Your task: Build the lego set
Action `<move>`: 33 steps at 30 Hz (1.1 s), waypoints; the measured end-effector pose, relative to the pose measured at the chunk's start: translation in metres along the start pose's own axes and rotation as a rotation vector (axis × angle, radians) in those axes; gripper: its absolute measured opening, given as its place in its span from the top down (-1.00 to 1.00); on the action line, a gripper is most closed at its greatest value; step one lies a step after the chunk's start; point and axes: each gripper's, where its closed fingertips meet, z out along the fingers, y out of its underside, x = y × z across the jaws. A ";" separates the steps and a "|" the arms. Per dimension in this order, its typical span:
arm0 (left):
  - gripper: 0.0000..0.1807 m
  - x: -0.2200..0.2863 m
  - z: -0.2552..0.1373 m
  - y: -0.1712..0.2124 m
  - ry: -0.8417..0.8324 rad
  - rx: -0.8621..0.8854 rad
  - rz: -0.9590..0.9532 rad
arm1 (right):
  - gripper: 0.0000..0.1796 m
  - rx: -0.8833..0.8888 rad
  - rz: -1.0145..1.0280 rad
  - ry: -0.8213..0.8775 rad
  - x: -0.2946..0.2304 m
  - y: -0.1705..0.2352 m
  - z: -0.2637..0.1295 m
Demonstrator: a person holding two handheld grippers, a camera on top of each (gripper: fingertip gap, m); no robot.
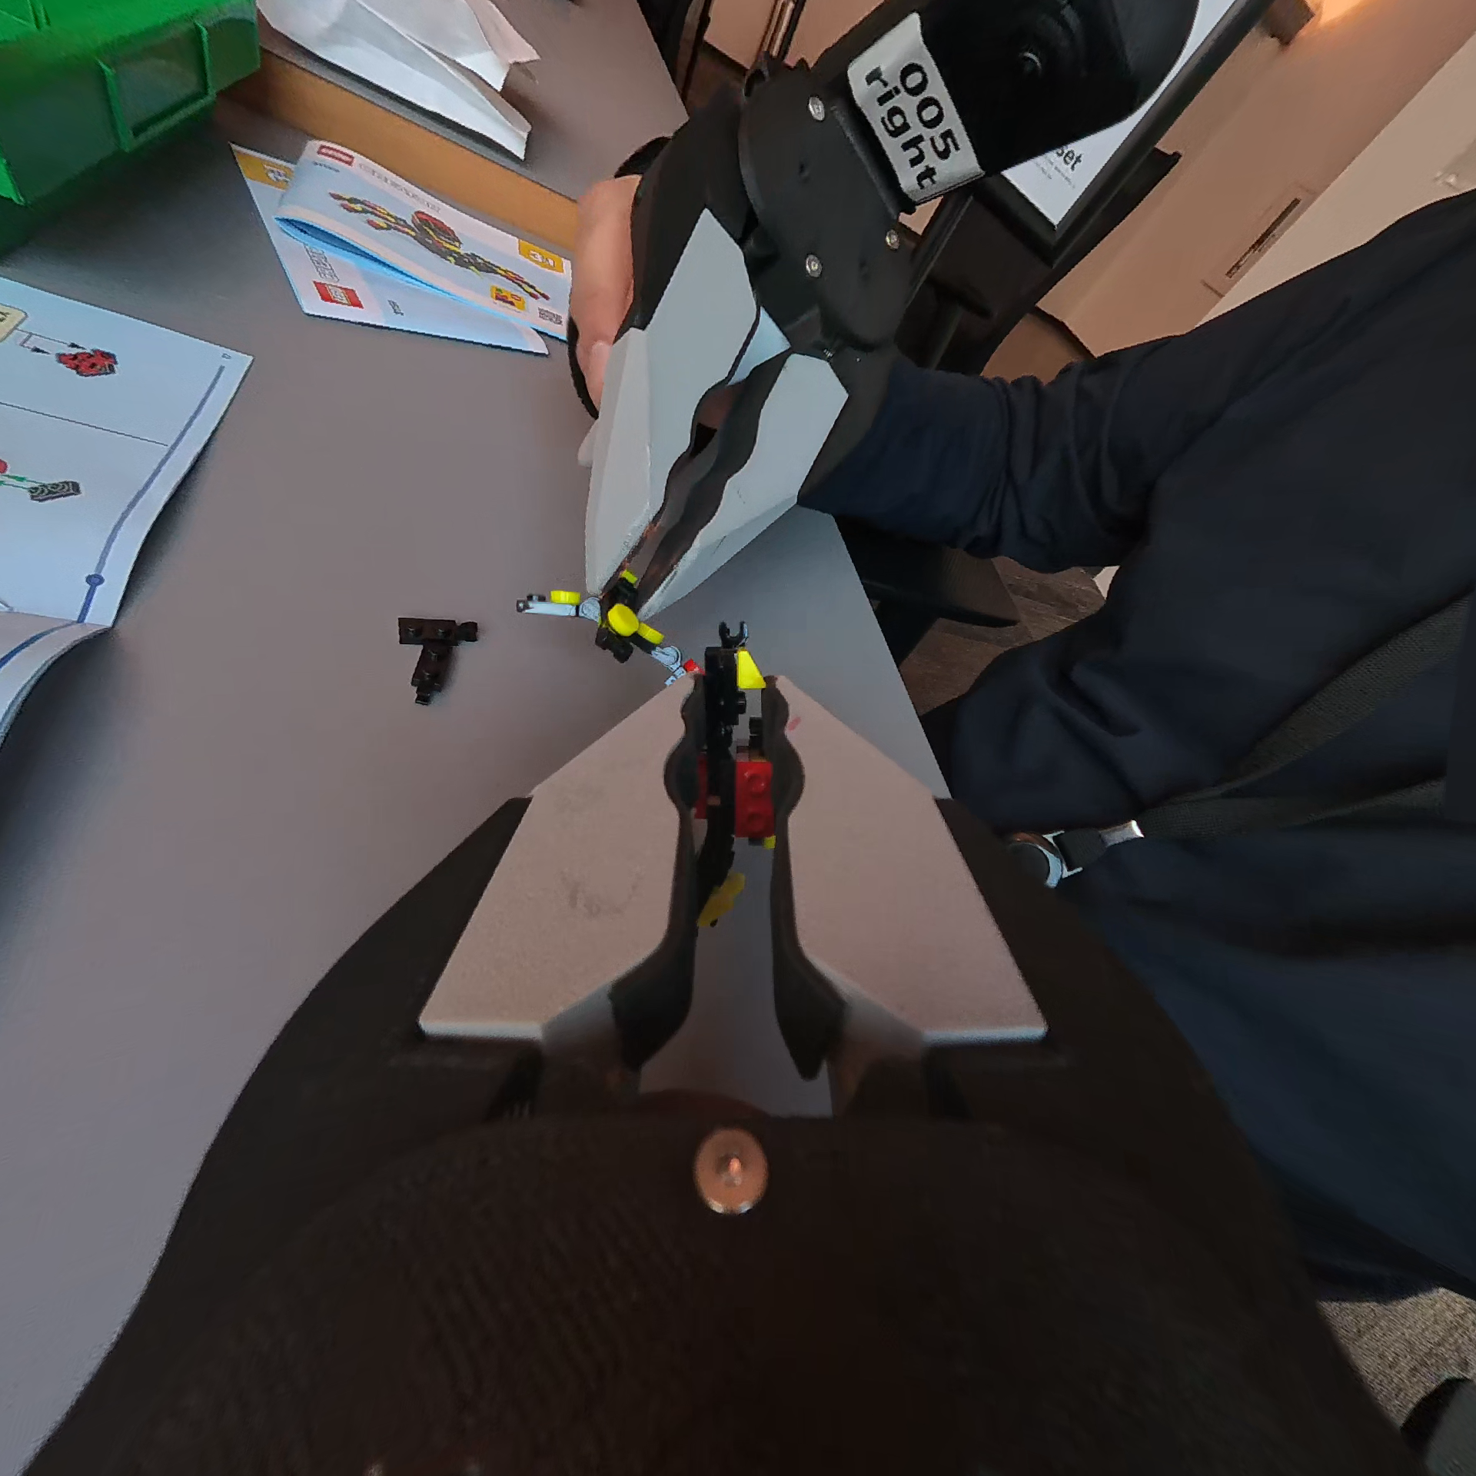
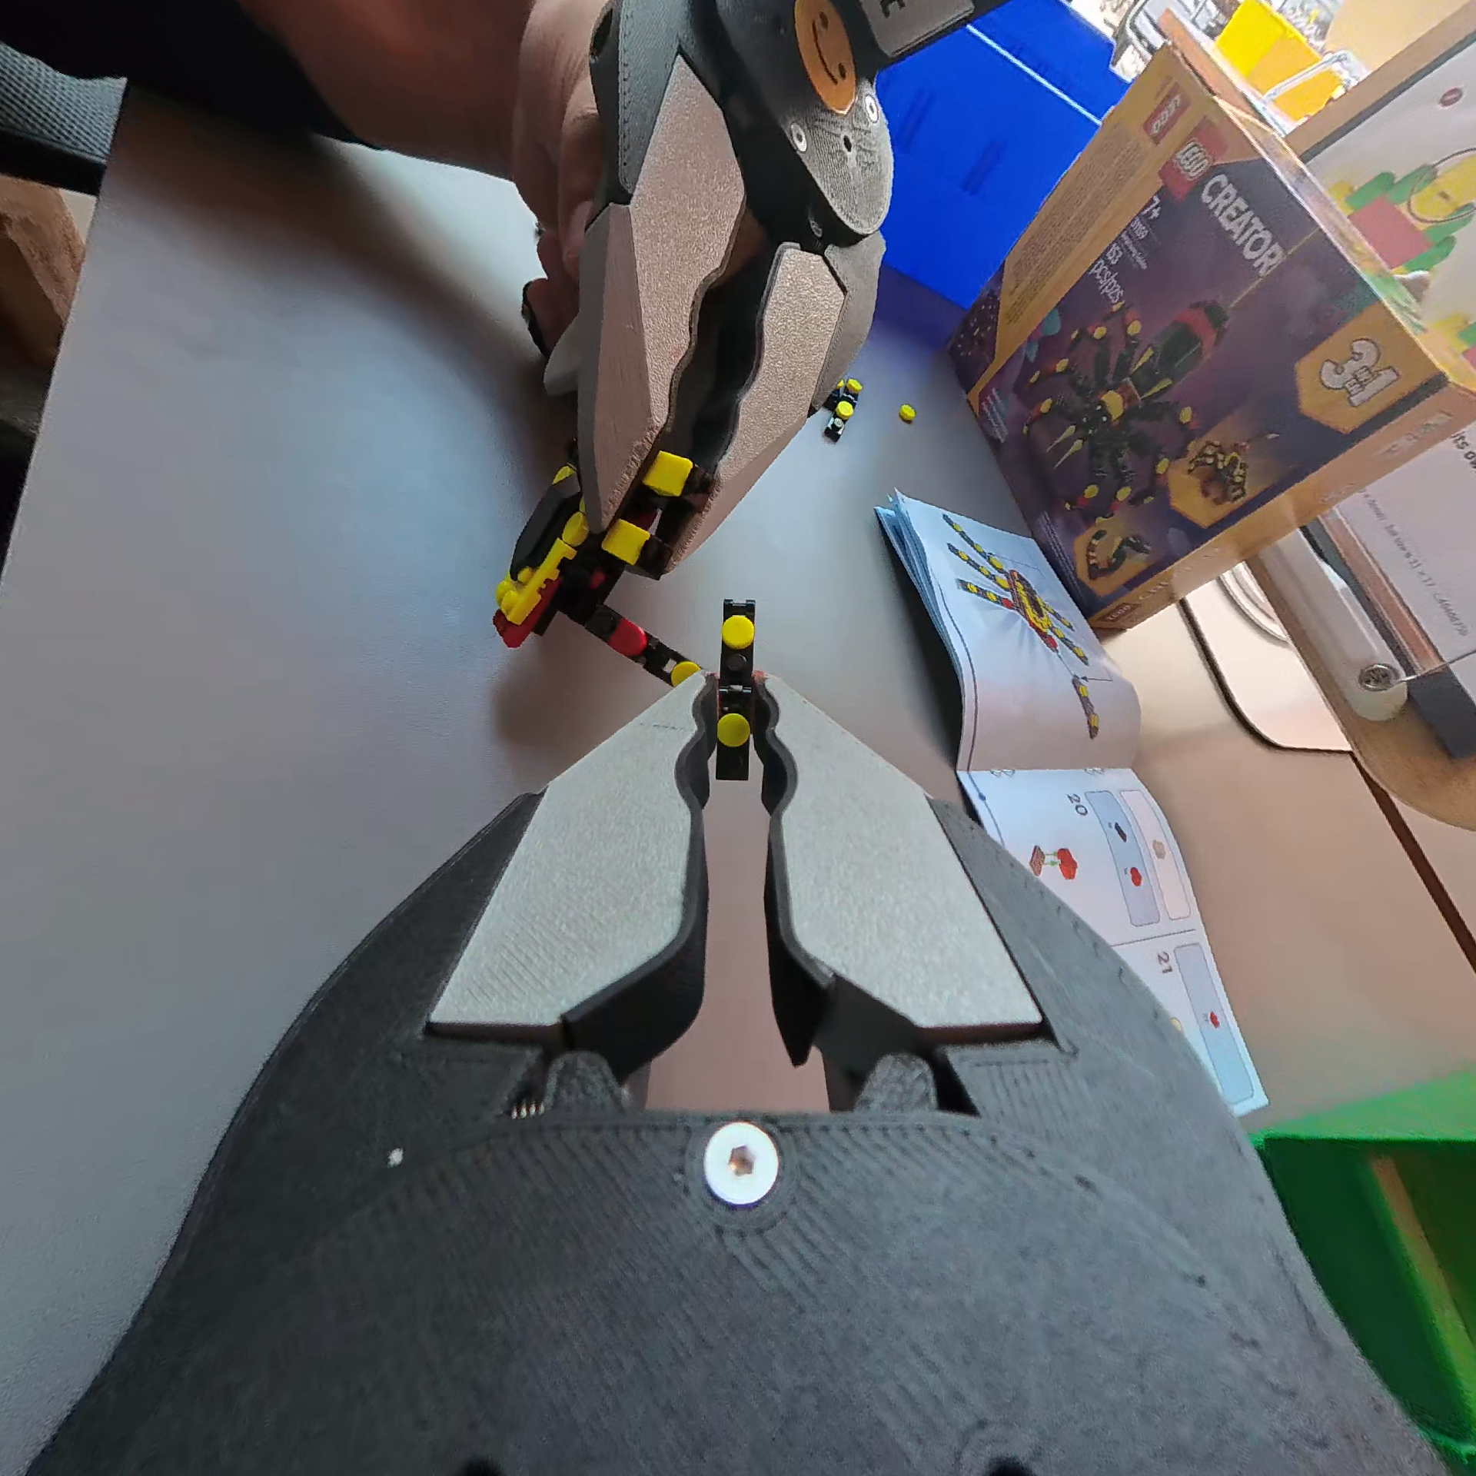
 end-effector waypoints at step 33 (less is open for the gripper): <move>0.89 0.004 -0.005 -0.012 0.019 0.063 -0.022 | 0.95 0.065 -0.012 -0.040 0.012 -0.010 -0.021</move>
